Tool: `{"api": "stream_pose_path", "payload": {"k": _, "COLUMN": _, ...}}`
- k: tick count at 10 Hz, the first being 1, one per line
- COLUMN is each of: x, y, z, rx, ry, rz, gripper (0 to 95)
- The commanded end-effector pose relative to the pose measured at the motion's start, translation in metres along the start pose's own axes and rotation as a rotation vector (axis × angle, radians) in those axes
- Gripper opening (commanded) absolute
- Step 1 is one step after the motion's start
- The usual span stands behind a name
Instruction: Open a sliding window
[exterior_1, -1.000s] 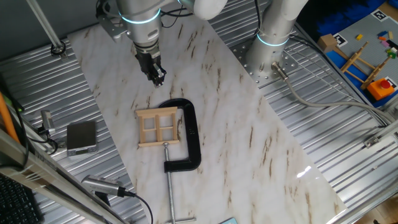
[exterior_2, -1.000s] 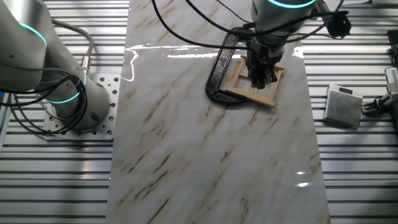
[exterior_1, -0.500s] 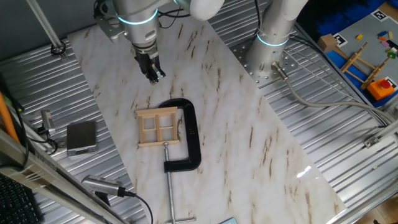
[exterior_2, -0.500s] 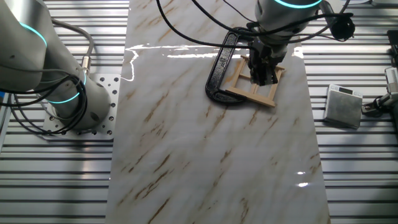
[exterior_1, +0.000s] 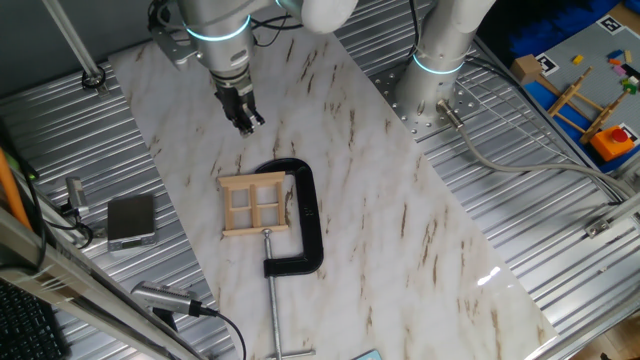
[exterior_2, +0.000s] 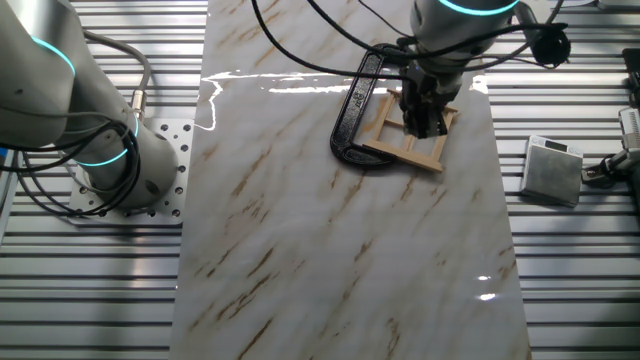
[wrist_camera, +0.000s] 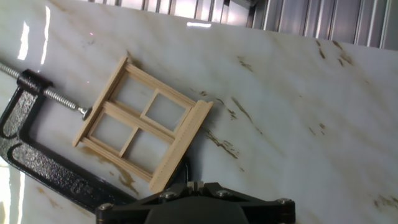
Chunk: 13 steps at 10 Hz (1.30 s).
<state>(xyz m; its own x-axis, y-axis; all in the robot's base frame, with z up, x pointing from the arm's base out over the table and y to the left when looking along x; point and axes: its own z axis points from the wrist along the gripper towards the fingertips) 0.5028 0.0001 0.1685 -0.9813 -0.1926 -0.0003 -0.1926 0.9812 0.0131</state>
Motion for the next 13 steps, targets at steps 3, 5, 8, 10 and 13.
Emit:
{"api": "stream_pose_path", "payload": {"k": 3, "x": 0.003, "y": 0.000, "z": -0.001, "rx": 0.005, "ry": 0.002, "rz": -0.041, "gripper": 0.0}}
{"api": "stream_pose_path", "payload": {"k": 5, "x": 0.003, "y": 0.000, "z": -0.001, "rx": 0.006, "ry": 0.003, "rz": -0.057, "gripper": 0.0}}
{"api": "stream_pose_path", "payload": {"k": 8, "x": 0.004, "y": -0.003, "z": -0.003, "rx": 0.003, "ry": 0.017, "rz": -0.064, "gripper": 0.0}}
{"api": "stream_pose_path", "payload": {"k": 10, "x": 0.006, "y": -0.014, "z": -0.001, "rx": -0.001, "ry": 0.016, "rz": -0.081, "gripper": 0.0}}
{"api": "stream_pose_path", "payload": {"k": 13, "x": -0.006, "y": -0.054, "z": 0.007, "rx": -0.015, "ry": 0.020, "rz": -0.151, "gripper": 0.0}}
